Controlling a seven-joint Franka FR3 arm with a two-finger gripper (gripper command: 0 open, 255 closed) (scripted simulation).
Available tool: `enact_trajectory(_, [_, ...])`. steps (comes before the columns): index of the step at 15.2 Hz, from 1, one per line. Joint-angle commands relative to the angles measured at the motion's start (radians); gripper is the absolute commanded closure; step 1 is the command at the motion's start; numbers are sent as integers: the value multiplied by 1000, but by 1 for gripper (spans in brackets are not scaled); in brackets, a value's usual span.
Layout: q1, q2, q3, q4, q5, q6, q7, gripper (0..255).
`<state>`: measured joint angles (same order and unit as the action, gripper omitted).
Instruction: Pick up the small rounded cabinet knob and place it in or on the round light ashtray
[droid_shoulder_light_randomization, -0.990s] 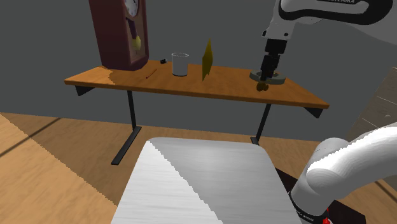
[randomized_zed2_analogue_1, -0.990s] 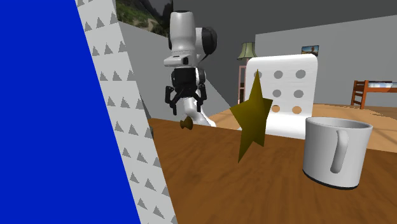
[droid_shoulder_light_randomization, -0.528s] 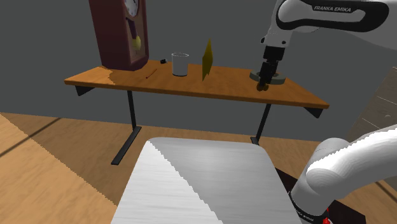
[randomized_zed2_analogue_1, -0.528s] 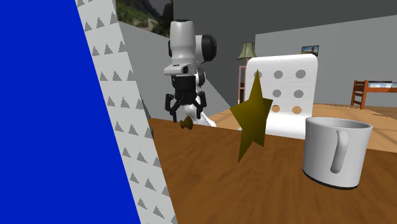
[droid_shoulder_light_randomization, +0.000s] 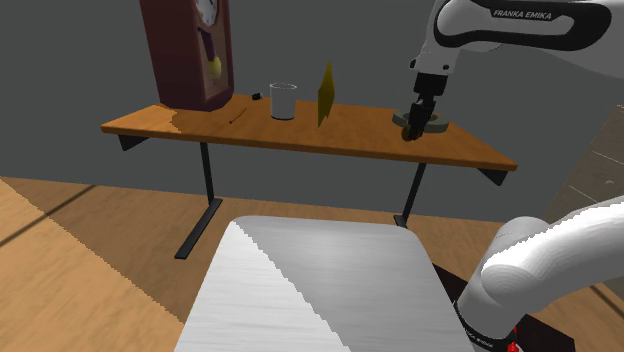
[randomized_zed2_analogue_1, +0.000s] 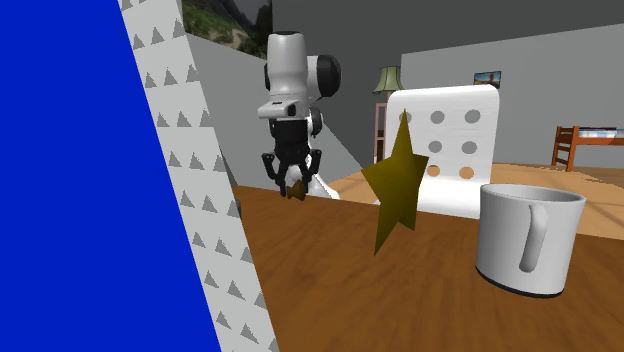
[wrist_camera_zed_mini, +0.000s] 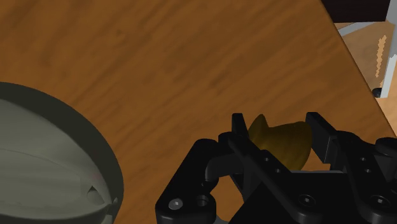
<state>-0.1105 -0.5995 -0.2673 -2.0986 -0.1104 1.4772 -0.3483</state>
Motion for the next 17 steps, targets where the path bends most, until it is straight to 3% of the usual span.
enact_trajectory(1, [0,0,0,0,0,0,0,255])
enact_trajectory(7, [0,0,0,0,0,0,0,255])
enact_trajectory(17, [9,52,5,179,13,-127,-6,255])
